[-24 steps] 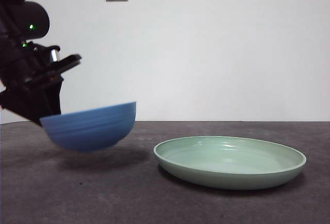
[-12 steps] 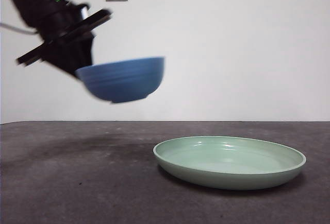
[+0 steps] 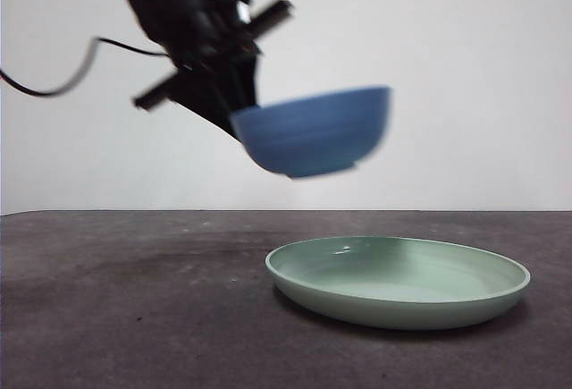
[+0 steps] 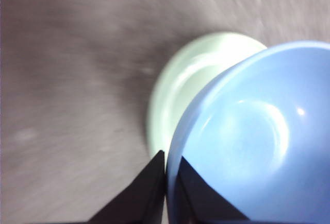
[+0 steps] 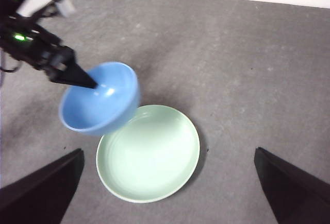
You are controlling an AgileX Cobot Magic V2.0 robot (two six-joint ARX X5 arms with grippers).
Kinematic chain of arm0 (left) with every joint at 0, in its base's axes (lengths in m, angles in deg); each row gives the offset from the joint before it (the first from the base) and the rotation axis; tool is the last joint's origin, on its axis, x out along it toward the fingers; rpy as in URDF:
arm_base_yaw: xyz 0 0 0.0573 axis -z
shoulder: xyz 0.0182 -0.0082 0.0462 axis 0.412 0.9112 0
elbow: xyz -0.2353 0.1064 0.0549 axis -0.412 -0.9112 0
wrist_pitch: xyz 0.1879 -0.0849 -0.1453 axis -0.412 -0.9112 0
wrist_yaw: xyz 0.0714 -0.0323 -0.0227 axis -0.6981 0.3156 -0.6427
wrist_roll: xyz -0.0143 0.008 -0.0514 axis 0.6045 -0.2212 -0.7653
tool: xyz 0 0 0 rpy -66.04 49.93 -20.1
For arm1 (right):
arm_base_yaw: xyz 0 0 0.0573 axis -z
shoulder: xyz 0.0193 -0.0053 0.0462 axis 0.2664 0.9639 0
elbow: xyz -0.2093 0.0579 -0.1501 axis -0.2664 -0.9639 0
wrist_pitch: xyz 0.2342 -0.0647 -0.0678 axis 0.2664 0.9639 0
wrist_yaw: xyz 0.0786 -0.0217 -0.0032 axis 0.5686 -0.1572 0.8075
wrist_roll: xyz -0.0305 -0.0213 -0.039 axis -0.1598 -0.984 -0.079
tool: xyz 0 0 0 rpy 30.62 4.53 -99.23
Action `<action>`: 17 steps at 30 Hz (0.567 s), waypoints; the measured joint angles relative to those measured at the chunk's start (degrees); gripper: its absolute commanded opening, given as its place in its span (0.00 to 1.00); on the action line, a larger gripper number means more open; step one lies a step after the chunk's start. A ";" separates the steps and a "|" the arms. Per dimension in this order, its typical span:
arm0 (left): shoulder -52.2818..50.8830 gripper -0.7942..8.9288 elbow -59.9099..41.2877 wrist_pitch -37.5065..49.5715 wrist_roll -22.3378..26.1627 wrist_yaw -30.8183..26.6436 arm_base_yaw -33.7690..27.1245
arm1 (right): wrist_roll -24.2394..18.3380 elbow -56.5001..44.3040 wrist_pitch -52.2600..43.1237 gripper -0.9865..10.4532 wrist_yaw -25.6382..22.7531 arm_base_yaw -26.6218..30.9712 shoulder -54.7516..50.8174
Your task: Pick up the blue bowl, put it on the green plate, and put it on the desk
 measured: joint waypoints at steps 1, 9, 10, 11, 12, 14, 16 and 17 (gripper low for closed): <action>1.55 0.10 0.92 -0.07 0.00 0.00 0.94 | -0.02 0.00 0.81 0.64 0.00 0.00 -0.31; 10.58 0.10 7.17 -0.28 0.26 -0.22 5.95 | 0.00 0.02 5.97 0.64 0.00 0.00 -0.72; 11.41 0.10 7.78 -0.39 0.28 -0.33 6.25 | -0.02 0.02 6.29 0.64 0.00 0.00 -0.72; 12.66 0.10 8.74 -0.87 0.35 -0.98 6.69 | -0.02 0.02 6.58 0.64 0.00 0.00 -0.72; 13.79 0.10 9.14 -0.74 0.57 -1.11 6.95 | -0.02 0.02 6.60 0.64 0.00 0.00 -0.72; 15.93 0.10 9.14 -0.15 0.98 -1.25 7.10 | -0.02 0.02 6.60 0.64 0.00 0.00 -0.72; 17.29 0.10 9.14 0.98 1.16 -1.33 7.10 | -0.02 0.02 6.60 0.64 0.00 0.00 -0.72; 17.33 0.10 9.14 1.07 1.16 -1.51 7.10 | -0.02 0.02 6.60 0.64 0.00 0.00 -0.72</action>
